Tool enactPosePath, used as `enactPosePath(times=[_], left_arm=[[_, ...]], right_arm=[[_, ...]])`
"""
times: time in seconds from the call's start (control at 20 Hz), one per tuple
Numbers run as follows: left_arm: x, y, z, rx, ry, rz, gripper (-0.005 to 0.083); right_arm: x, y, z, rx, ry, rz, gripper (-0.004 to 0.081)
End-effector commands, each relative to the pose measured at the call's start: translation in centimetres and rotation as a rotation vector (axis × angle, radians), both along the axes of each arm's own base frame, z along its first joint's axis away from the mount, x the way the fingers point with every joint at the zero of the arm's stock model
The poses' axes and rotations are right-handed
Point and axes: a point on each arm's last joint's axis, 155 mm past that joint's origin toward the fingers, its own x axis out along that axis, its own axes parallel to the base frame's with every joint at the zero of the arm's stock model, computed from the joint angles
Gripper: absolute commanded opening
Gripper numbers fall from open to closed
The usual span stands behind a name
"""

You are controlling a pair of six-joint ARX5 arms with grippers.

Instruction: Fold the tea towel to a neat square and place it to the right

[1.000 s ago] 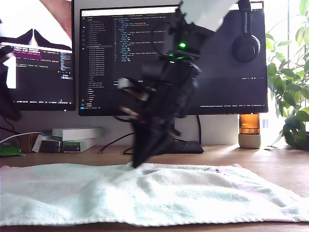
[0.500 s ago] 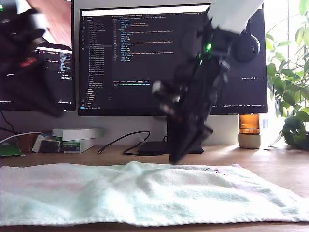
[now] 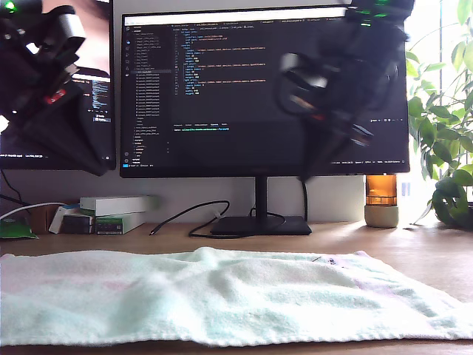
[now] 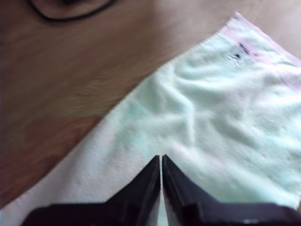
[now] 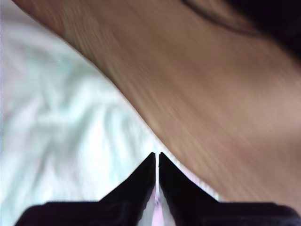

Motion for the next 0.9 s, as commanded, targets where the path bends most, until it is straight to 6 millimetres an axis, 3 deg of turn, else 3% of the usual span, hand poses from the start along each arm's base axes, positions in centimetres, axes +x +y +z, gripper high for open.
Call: enactPosePath(times=[0.0, 0.15, 0.4, 0.5, 0.65, 0.85], left_arm=[[-0.2, -0.1, 0.0, -0.014, -0.006, -0.010, -0.0024], [-0.2, -0.3, 0.3, -0.028, -0.012, -0.020, -0.0024], [-0.7, -0.5, 0.1, -0.034, 0.009, -0.032, -0.0024], [-1.4, -1.6, 0.4, -0.065, 0.008, -0.086, -0.0024], [-3.2, -4.6, 0.5, -0.074, 0.012, -0.173, -0.0024], [-3.4, -5.1, -0.7, -0.074, 0.087, -0.128, -0.0024]], right_arm=[[-0.5, -0.8, 0.5, 0.012, -0.028, -0.026, -0.0013], [-1.9, -2.3, 0.5, 0.021, -0.014, -0.109, -0.0013], [-6.8, -5.5, -3.4, -0.034, 0.227, -0.243, -0.0013], [-8.3, -6.0, -4.3, -0.051, 0.301, -0.280, -0.0013], [-7.3, -5.1, -3.8, -0.009, 0.244, -0.228, -0.0013], [-6.9, -3.9, -3.7, -0.011, 0.202, -0.184, -0.0013]])
